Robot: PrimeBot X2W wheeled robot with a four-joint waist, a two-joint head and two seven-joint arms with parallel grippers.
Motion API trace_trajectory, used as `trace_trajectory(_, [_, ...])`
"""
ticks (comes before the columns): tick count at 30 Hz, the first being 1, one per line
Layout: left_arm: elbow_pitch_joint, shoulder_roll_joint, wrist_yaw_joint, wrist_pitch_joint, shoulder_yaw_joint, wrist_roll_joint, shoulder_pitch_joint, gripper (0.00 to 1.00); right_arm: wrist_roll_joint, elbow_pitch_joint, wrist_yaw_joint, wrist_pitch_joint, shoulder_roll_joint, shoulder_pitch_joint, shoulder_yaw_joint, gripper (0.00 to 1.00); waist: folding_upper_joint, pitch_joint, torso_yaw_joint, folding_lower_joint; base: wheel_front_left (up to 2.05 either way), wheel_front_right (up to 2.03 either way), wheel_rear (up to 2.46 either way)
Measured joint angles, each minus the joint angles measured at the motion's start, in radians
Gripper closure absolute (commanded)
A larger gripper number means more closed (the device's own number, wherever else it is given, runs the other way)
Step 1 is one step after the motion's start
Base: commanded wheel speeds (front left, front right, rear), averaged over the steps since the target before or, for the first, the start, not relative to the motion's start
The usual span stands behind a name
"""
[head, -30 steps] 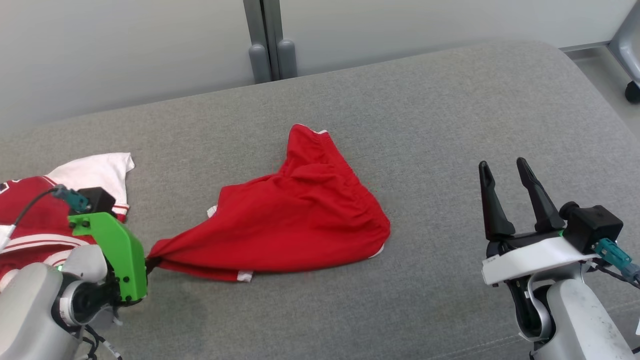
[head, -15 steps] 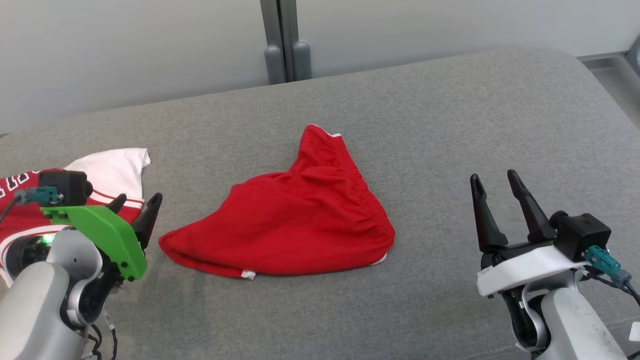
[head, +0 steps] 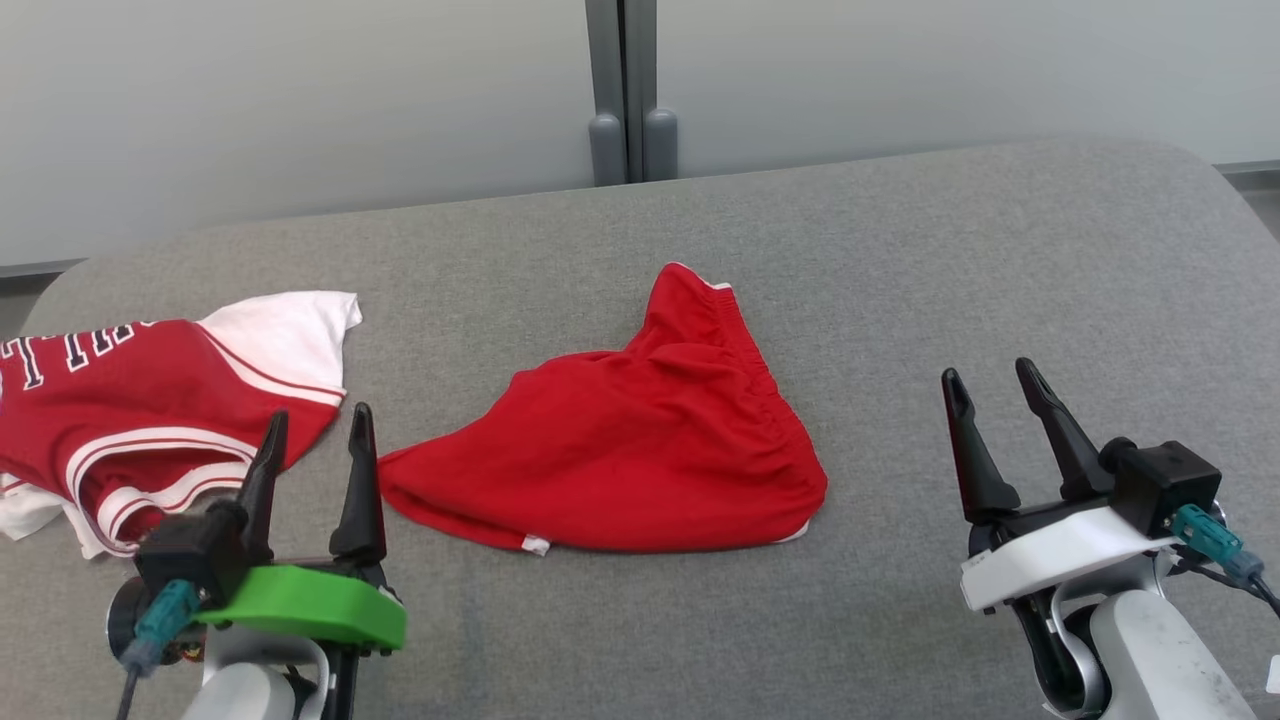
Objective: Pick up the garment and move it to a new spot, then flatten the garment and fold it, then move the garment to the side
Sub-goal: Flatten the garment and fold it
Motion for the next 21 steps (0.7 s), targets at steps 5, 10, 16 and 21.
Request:
trace_trajectory(5, [-0.041, -0.062, 0.007, -0.012, 0.048, 0.073, 0.079, 0.0, 0.0, 0.003, 0.0, 0.0, -0.011, 0.015, 0.003, 0.0, 0.0, -0.009, 0.011, 0.0, 0.0, 0.0, 0.0])
trace_trajectory(10, [-0.077, -0.13, -0.03, -0.013, 0.135, 0.14, 0.163, 0.0, 0.009, 0.015, 0.0, 0.0, -0.02, 0.019, 0.019, 0.0, 0.0, -0.012, 0.02, 0.0, 0.0, 0.0, 0.0])
trace_trajectory(16, [-0.086, -0.177, -0.087, -0.013, 0.19, 0.196, 0.191, 0.0, 0.045, 0.069, 0.0, 0.0, -0.057, 0.005, 0.044, 0.0, 0.0, -0.014, 0.046, 0.0, 0.0, 0.0, 0.0])
trace_trajectory(21, [-0.071, -0.21, -0.126, -0.014, 0.201, 0.228, 0.191, 0.0, 0.117, 0.187, 0.0, 0.087, -0.096, -0.085, 0.159, 0.0, 0.0, -0.011, 0.075, 0.0, 0.0, 0.0, 0.0])
